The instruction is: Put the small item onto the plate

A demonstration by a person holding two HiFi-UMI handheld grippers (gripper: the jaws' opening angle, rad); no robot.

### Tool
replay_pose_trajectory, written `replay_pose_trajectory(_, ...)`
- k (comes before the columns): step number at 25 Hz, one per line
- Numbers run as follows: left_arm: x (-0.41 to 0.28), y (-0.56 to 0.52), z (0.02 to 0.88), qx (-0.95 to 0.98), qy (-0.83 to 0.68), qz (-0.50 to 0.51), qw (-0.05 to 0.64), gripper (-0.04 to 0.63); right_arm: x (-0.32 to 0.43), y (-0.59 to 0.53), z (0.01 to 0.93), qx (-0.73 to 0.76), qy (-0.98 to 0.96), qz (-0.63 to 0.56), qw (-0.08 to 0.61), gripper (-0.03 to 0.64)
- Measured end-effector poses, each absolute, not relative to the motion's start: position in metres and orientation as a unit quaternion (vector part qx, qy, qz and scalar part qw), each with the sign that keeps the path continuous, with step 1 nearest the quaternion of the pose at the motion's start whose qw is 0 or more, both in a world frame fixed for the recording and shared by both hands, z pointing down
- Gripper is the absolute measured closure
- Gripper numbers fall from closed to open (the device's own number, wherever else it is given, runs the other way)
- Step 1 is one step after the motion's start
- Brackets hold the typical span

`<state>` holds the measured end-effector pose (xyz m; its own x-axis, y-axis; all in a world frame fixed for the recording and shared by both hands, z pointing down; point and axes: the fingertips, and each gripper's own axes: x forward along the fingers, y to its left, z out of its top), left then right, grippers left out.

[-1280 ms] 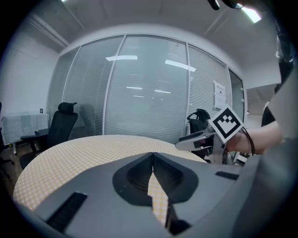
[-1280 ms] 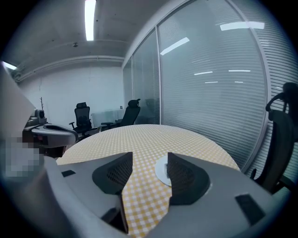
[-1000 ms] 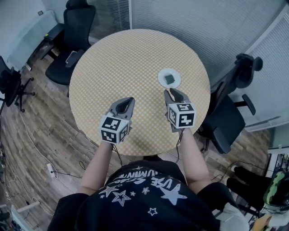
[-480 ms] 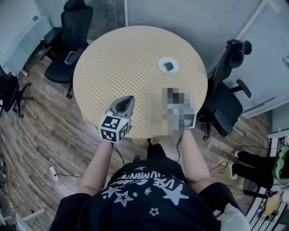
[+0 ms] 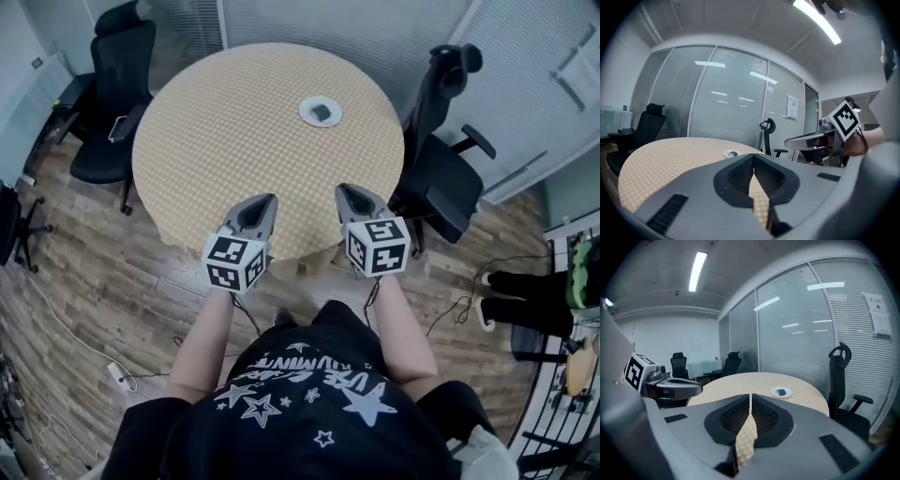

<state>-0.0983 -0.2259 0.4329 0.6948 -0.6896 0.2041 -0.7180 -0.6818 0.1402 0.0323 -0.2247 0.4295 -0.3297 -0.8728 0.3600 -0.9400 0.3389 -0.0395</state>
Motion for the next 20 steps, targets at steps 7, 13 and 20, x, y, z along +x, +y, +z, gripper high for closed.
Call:
replay_pose_trajectory(7,-0.085,-0.208,0.423,0.918,-0.378,0.067,0.096,0.588,0.034,-0.205,0.422,0.557,-0.809,0.101,0.158,0.588)
replay_pose_trajectory(13,-0.073,-0.187,0.418,0.916,-0.383,0.067,0.100,0.588,0.044,-0.180,0.415,0.549,-0.816,0.096,0.158,0.591)
replay_pose_trajectory(20,-0.043,-0.149,0.415,0.915,-0.386,0.068,0.099,0.588,0.073,-0.138,0.422,0.538,-0.821,0.102,0.162,0.591)
